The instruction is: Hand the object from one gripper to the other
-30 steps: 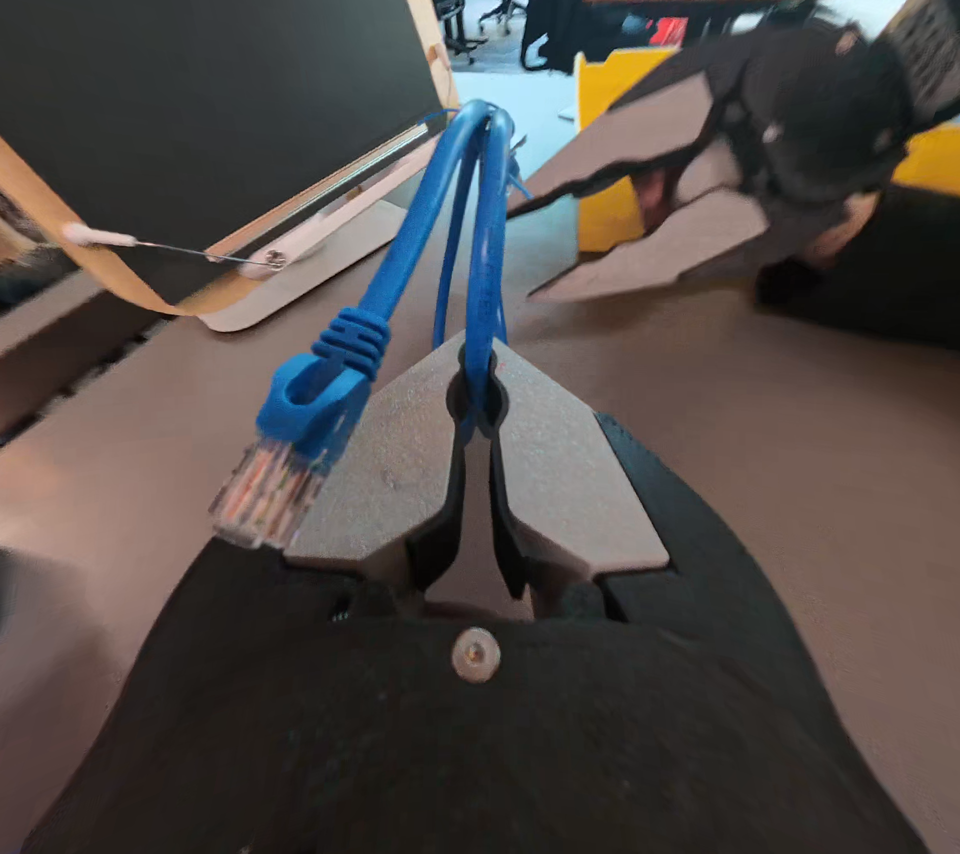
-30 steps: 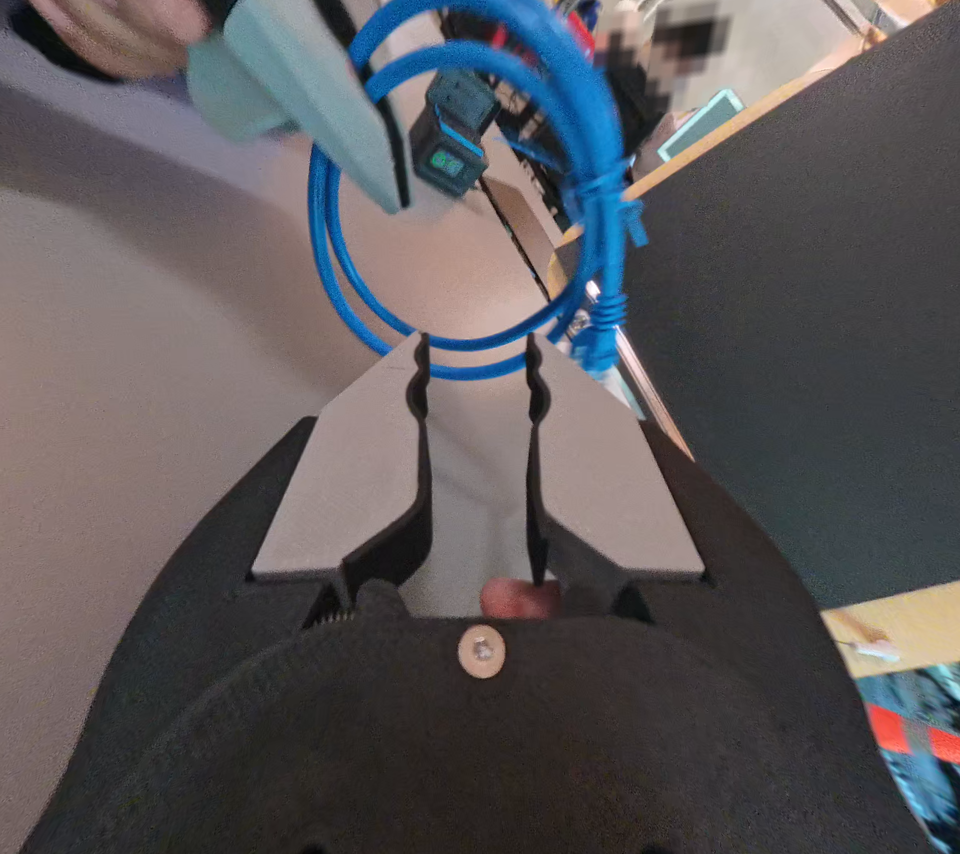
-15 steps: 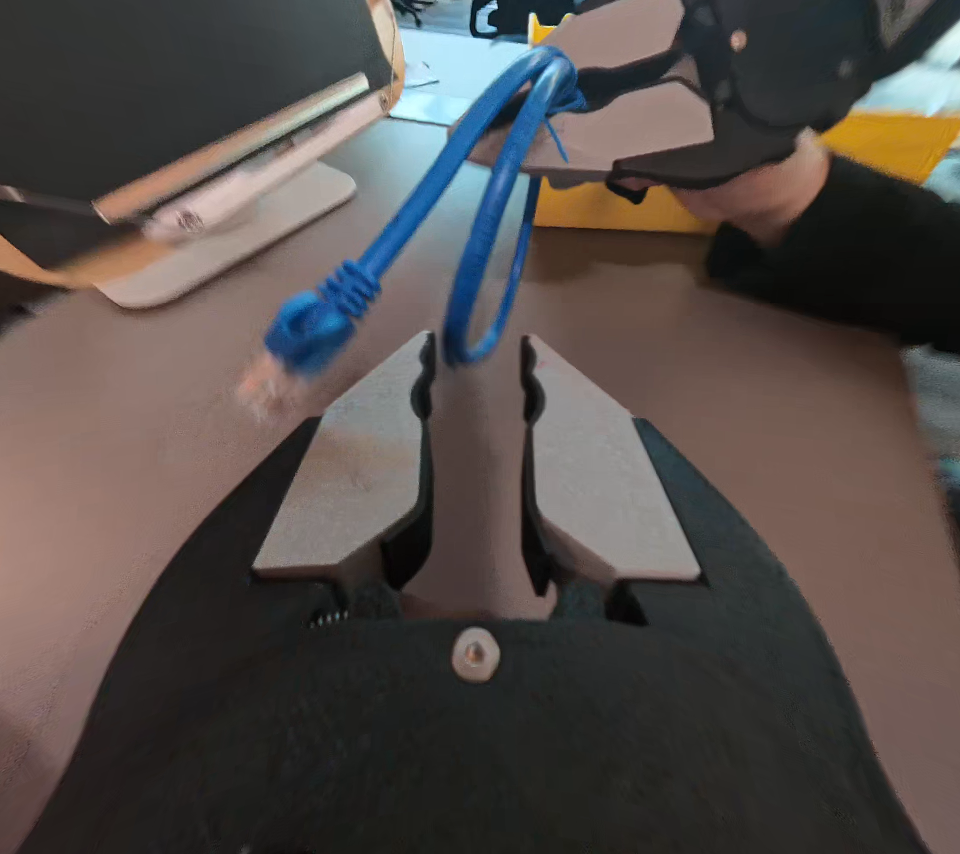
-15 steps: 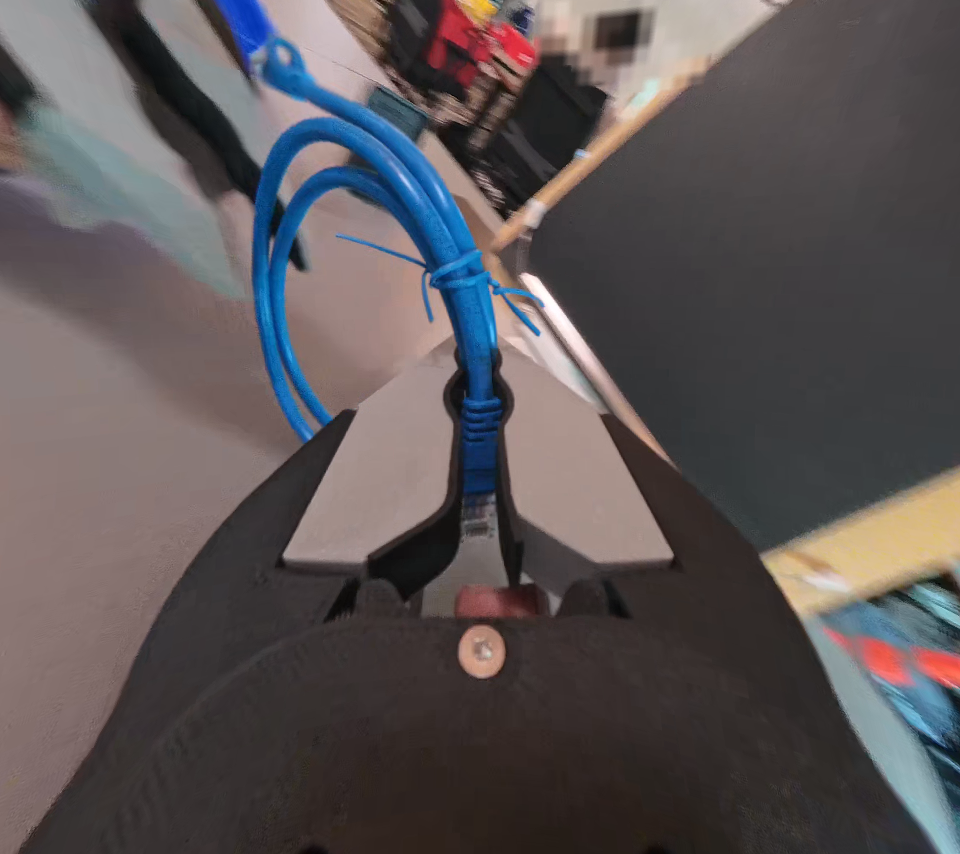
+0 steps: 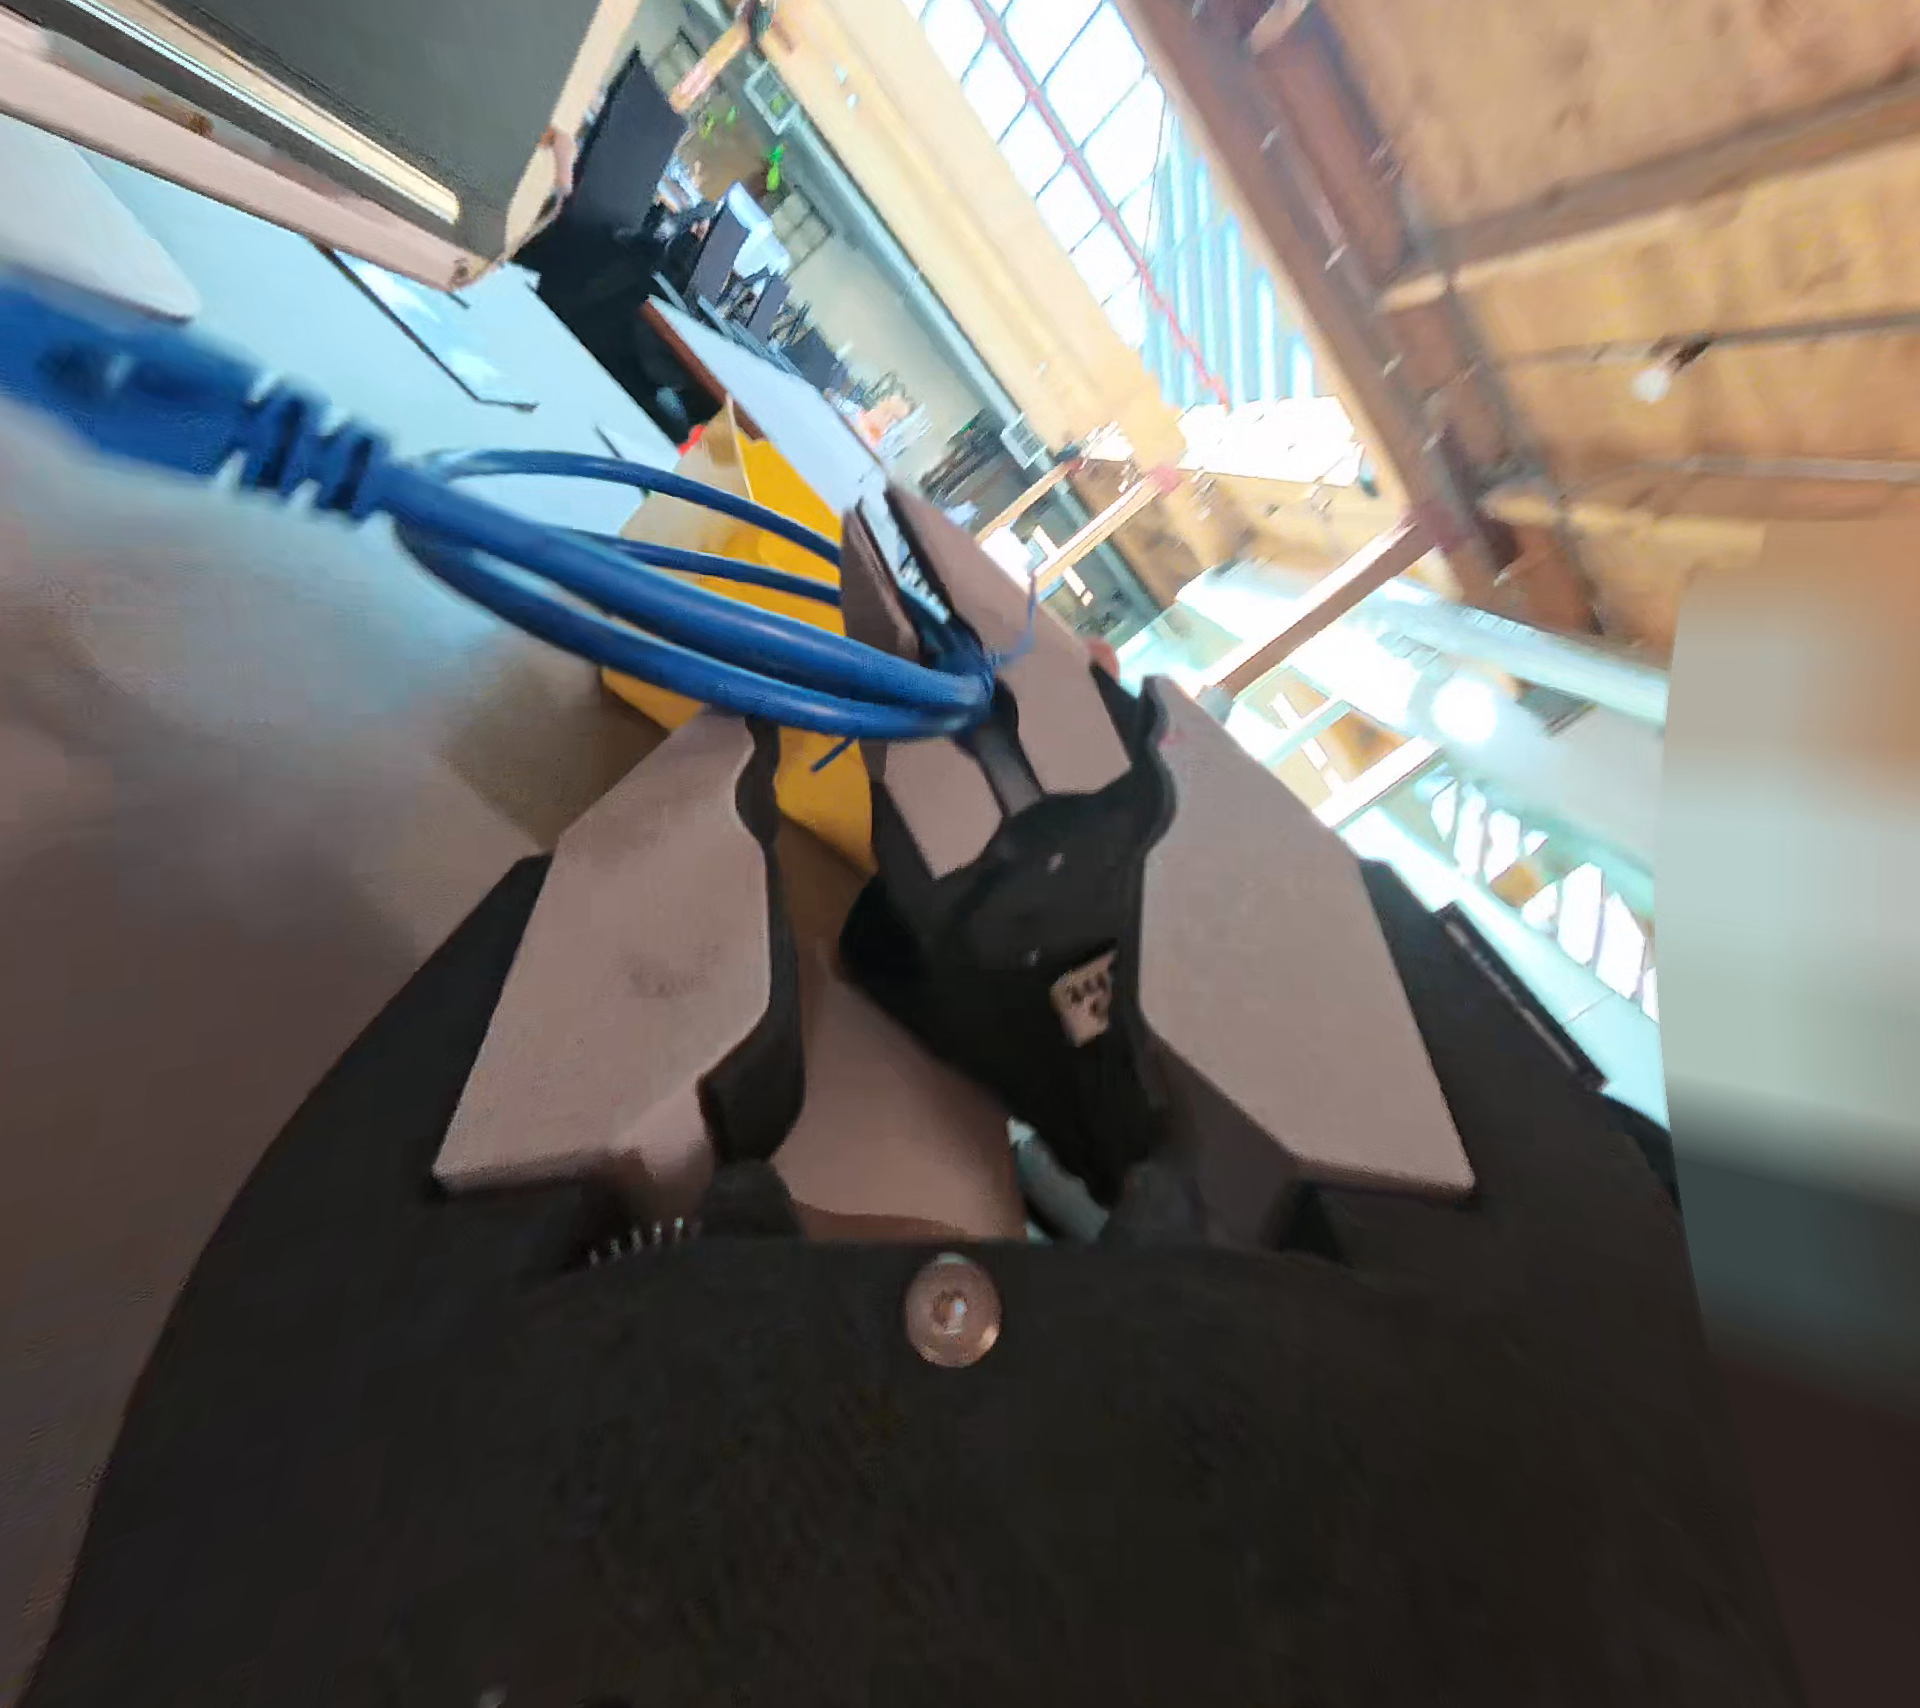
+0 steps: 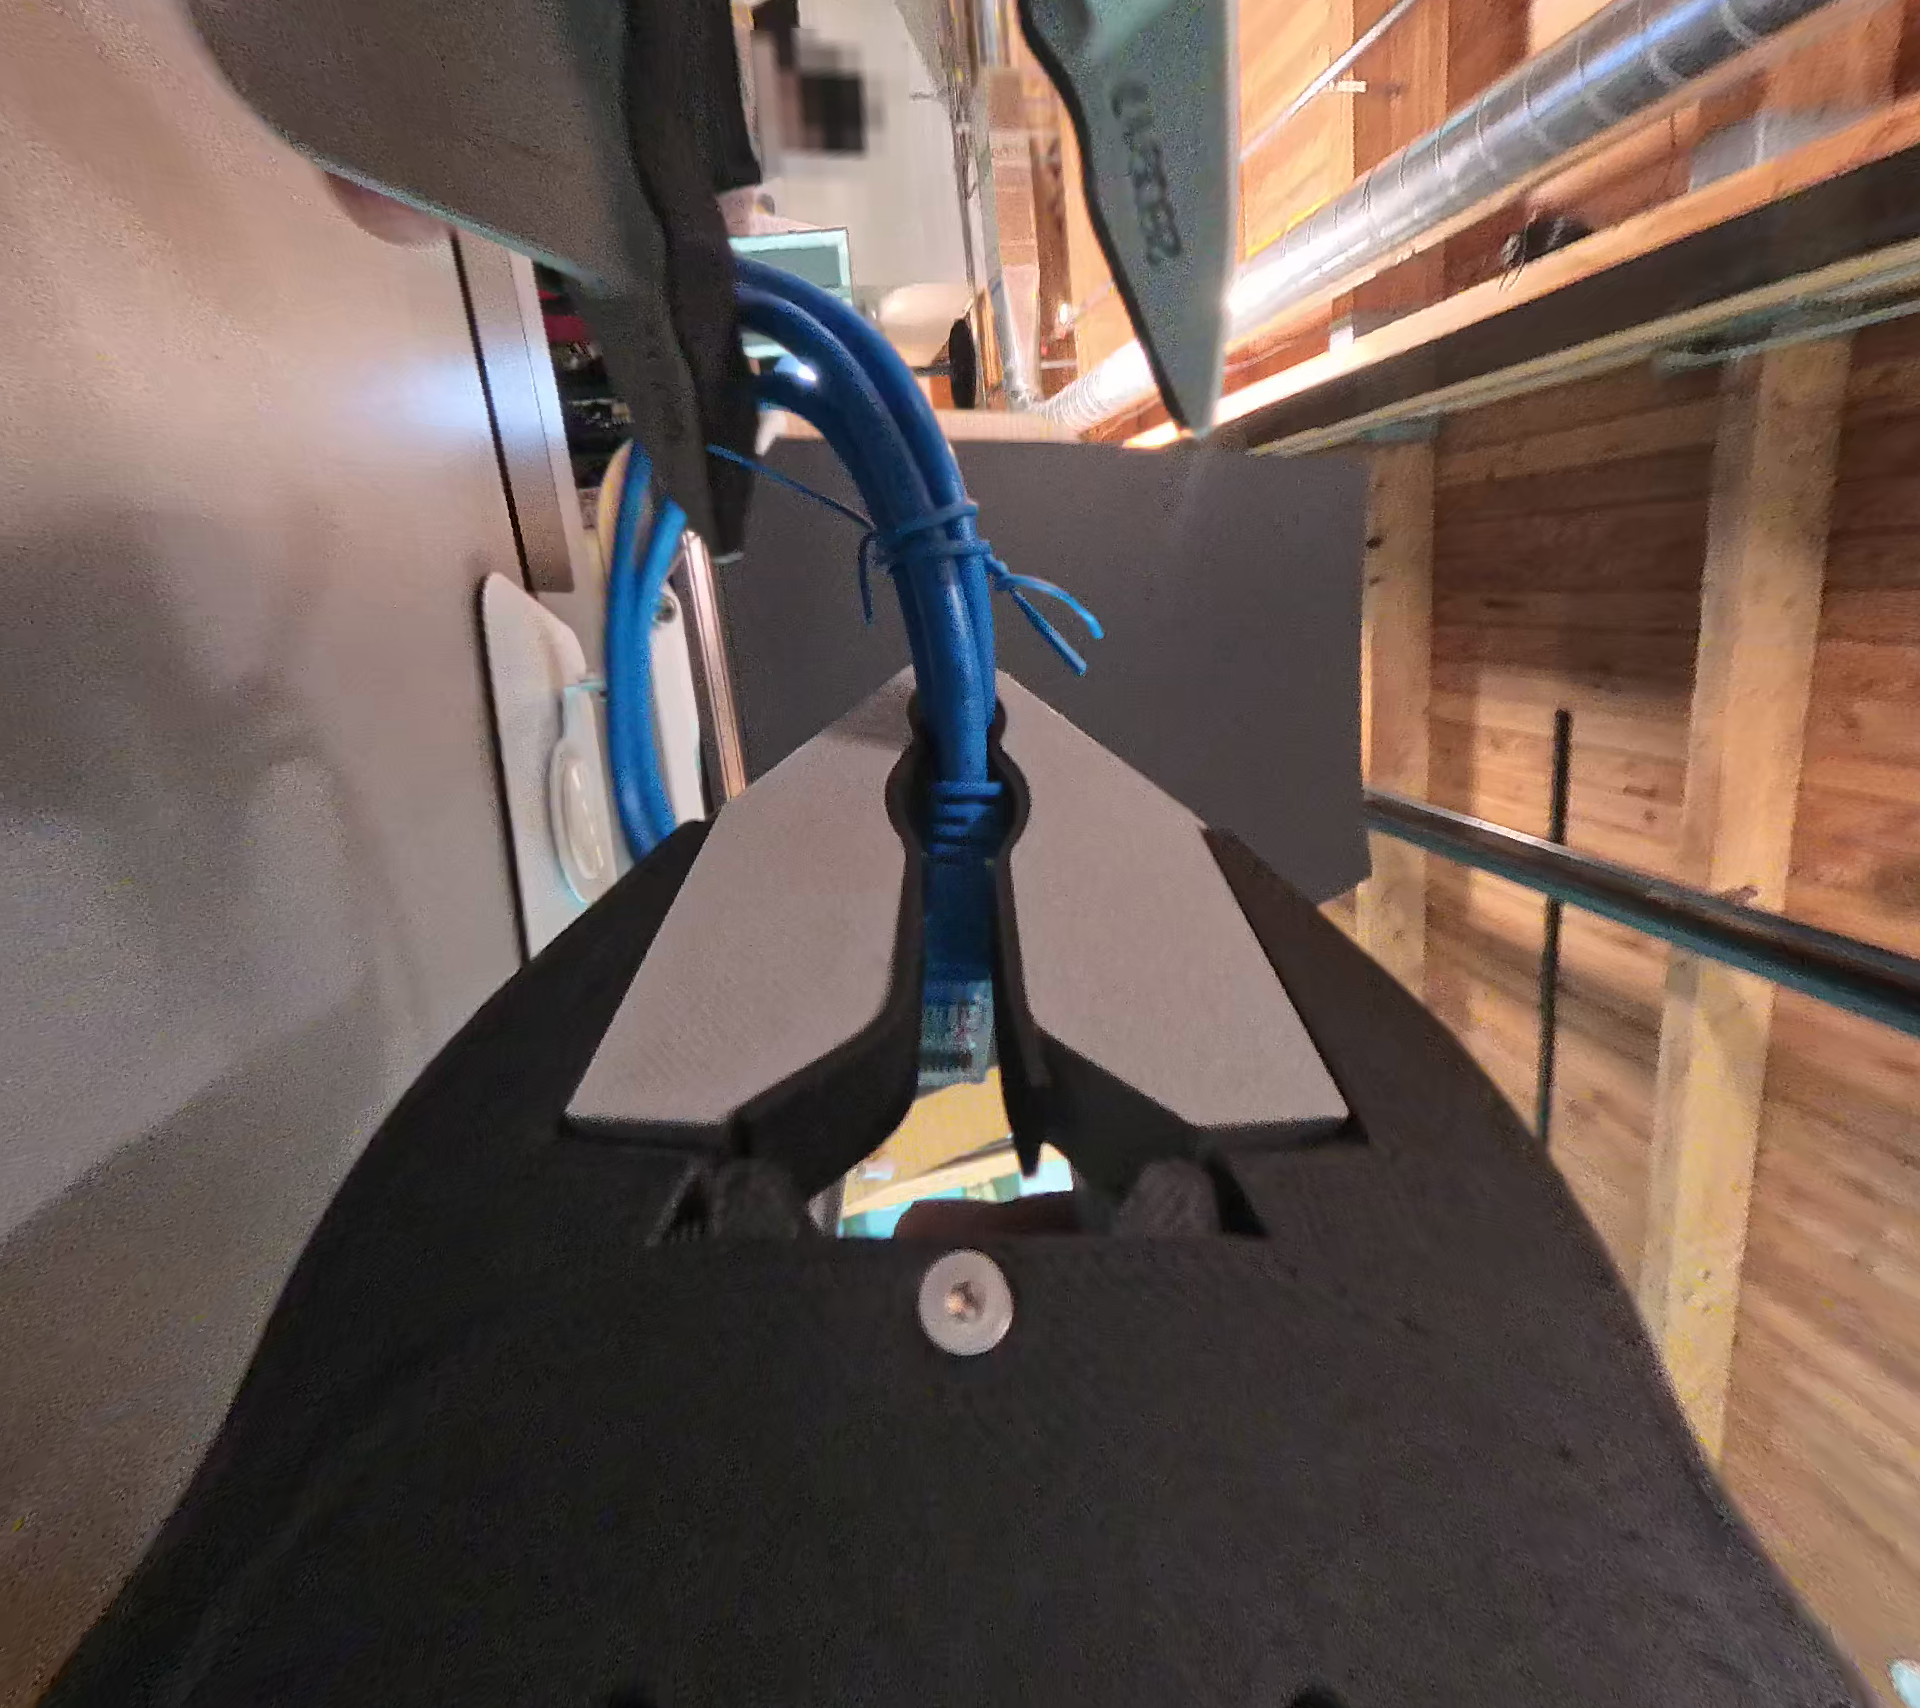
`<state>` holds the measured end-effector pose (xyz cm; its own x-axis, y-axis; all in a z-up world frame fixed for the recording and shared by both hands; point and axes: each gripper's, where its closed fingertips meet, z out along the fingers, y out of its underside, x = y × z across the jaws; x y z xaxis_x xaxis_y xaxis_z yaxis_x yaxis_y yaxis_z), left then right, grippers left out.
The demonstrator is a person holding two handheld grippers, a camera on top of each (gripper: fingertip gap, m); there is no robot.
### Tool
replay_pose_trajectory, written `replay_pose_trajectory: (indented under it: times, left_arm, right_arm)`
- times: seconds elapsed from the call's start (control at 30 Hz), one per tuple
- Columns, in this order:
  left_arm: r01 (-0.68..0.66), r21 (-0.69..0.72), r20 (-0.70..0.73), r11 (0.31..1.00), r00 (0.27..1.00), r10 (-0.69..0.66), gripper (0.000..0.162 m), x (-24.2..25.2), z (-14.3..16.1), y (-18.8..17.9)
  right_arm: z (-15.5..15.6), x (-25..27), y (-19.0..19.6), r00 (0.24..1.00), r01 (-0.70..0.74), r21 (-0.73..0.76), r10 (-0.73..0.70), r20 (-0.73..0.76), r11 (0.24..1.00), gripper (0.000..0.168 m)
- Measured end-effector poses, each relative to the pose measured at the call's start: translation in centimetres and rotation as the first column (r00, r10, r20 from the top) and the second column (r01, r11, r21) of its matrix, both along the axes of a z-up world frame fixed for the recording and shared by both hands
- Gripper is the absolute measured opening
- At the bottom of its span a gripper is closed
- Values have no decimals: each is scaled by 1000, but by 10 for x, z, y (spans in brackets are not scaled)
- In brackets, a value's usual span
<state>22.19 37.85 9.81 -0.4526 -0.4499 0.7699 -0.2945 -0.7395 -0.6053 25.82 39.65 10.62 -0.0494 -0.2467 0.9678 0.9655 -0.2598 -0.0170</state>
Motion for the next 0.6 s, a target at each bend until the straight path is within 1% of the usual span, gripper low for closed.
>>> replay_pose_trajectory:
  times: [0.03,0.07,0.1,0.17,0.23,0.27,0.3,0.33,0.37,0.47,0.5,0.53,0.57,0.6]
  left_arm:
    - [-16,-29,0,999,1000,16,57,0,0,6]
    - [-40,-19,-16,999,999,40,41,2,-5,11]
    - [-63,16,-26,998,998,63,31,3,-10,14]
    - [-76,55,-17,996,997,77,23,2,-8,16]
    - [-103,129,7,986,995,103,15,-1,-5,18]
    - [-130,192,15,973,991,130,12,-2,-5,20]
    - [-161,274,22,948,987,161,9,-3,-6,24]
    - [-190,376,29,907,981,194,9,-4,-9,27]
    - [-203,478,37,855,977,211,9,-5,-12,29]
    - [-169,722,23,670,975,222,8,-10,-30,30]
    - [-147,779,33,609,980,196,9,-11,-34,25]
    - [-122,828,45,547,987,152,9,-14,-37,17]
    - [-90,863,49,498,994,95,9,-17,-41,7]
    - [-43,878,25,477,999,46,9,-20,-46,-2]
  right_arm:
    - [-2,-6,1,1000,-10,-7,10,23,1000,3]
    - [-2,-12,1,999,-21,-10,22,41,1000,3]
    - [-3,-17,2,998,-31,-14,31,49,999,3]
    - [-9,-20,4,999,-35,-47,36,16,998,4]
    - [-26,-20,8,995,-62,-139,51,-81,988,14]
    - [-39,-21,10,983,-97,-206,61,-175,974,20]
    - [-52,-24,11,953,-160,-266,78,-292,951,28]
    - [-61,-30,9,909,-239,-306,102,-405,921,30]
    - [-64,-34,6,862,-306,-315,121,-492,898,30]
    - [-42,-26,-2,736,-398,-220,167,-656,891,30]
    - [-34,-23,-4,681,-423,-176,183,-709,889,32]
    - [-28,-18,-6,626,-442,-140,193,-755,886,37]
    - [-25,-14,-7,587,-451,-123,190,-787,884,46]
    - [-24,-8,-8,578,-445,-127,176,-797,887,54]
